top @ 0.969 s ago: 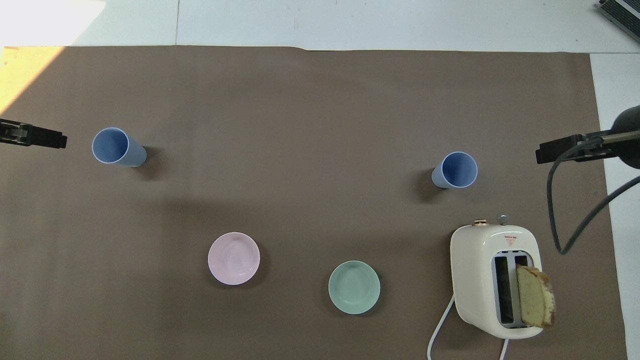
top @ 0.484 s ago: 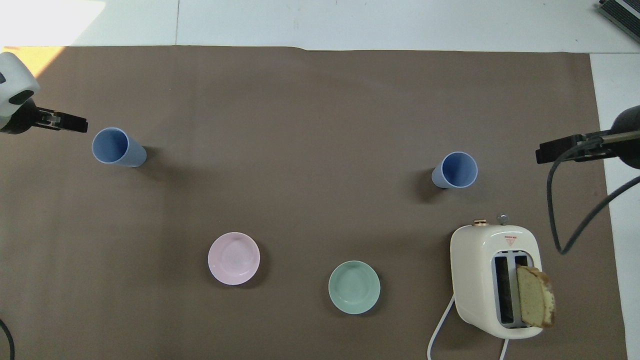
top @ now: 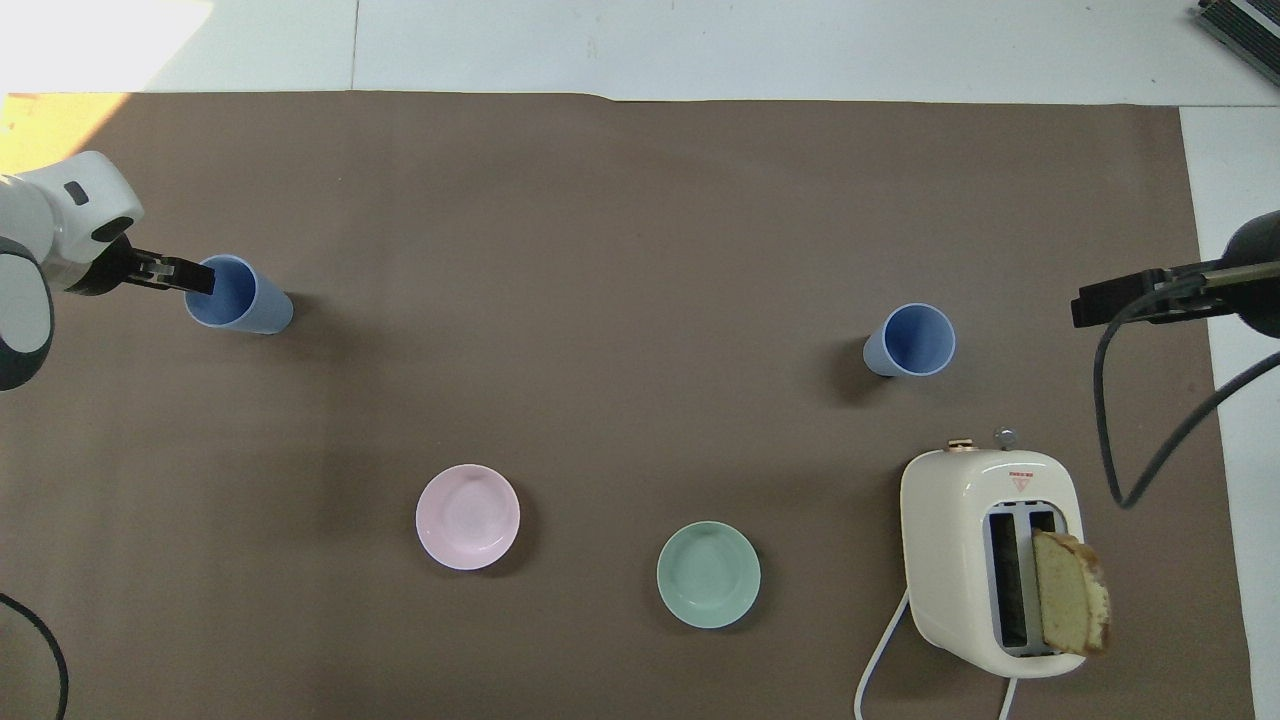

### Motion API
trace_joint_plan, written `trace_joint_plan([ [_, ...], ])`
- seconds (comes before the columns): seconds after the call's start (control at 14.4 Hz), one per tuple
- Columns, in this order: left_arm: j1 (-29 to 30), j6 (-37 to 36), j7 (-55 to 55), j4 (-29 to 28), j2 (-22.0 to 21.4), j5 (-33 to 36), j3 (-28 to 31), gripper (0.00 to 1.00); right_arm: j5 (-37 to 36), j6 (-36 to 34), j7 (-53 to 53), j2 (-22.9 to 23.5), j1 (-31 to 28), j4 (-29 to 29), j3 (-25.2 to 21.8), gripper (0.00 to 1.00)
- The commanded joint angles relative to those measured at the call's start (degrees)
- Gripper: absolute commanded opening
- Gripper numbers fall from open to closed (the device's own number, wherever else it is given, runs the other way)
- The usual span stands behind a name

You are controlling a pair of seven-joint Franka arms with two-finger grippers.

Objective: Stack blue cups with both arms
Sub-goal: 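Reach the left gripper to the blue cup and grasp its rim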

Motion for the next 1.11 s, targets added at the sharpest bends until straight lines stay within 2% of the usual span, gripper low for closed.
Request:
trace_joint_plan([
  [0.0, 0.31, 5.04, 0.58, -3.77, -0.57, -1.36, -0.45, 0.87, 0.93, 0.39, -1.17, -0.53, -0.87, -0.79, 0.26, 1.00],
  [0.07, 0.22, 7.41, 0.58, -5.09, -0.65, -2.06, -0.54, 0.82, 0.93, 0.39, -1.17, -0.53, -0.87, -0.79, 0.34, 1.00],
  [0.14, -0.04, 9.35, 0.58, -6.84, -0.83, -2.59, -0.45, 0.70, 0.93, 0.39, -1.17, -0.53, -0.87, -0.79, 0.26, 1.00],
  [0.28, -0.04, 10.42, 0.06, -7.48, -1.00, -2.69, -0.45, 0.30, 0.93, 0.39, -1.17, -0.53, -0.87, -0.79, 0.34, 1.00],
  [0.35, -0.22, 10.51, -0.55, -7.22, -0.92, -2.69, -0.45, 0.18, 0.93, 0.39, -1.17, -0.53, -0.87, -0.79, 0.34, 1.00],
  [0.42, -0.30, 10.69, -1.08, -7.04, -0.92, -2.69, -0.45, 0.15, 0.93, 0.39, -1.17, -0.44, -0.87, -0.79, 0.34, 1.00],
  [0.48, -0.30, 10.51, -1.09, -6.95, -1.18, -2.69, -0.45, 0.02, 0.93, 0.39, -1.17, -0.53, -0.87, -0.79, 0.34, 1.00],
  [0.76, -0.83, 7.97, -1.18, -5.19, -3.19, -2.60, -0.80, 0.00, 0.93, 0.39, -1.17, -0.53, -0.87, -0.79, 0.34, 1.00],
  [1.04, -7.14, 6.21, -3.62, -5.10, -4.34, -2.51, -0.63, 0.00, 0.93, 0.39, -1.17, -0.53, -0.87, -0.79, 0.34, 1.00],
])
